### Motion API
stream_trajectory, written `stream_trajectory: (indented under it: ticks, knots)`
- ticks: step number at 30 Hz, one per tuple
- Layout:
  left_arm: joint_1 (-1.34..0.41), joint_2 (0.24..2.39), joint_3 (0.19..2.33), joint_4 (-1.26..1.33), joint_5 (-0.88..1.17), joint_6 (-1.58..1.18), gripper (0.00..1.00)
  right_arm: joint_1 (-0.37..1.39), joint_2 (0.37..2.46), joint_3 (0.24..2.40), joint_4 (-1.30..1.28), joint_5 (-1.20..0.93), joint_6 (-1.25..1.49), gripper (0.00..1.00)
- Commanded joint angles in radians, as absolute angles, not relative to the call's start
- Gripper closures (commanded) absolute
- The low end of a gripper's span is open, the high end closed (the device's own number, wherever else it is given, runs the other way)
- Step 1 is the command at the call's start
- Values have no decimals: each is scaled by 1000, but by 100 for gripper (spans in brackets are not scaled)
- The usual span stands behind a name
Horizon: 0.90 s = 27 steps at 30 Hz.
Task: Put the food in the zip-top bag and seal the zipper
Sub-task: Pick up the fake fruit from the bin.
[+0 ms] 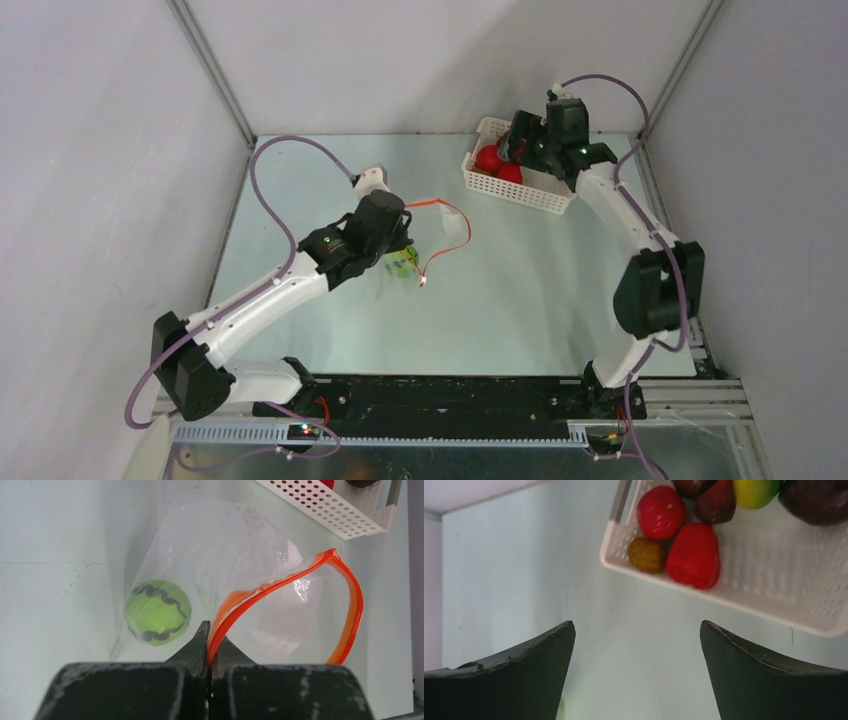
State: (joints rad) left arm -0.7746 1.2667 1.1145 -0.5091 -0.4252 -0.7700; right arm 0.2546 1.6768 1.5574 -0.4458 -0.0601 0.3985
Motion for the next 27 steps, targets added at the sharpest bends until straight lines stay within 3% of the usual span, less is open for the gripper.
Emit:
stream_trajectory:
  ticks: [1,13,27]
  knots:
    - [-768,1215,1112,-521,-470,-765,100,248,1817,1702,-433,93,489,1]
    - [-766,1187,1103,-545,-514,-760,100,249,2112,1912,-296,84,656,1]
    - [-767,1135,1053,-515,-520,-770,100,254,2349,2118,-365,130,737,1]
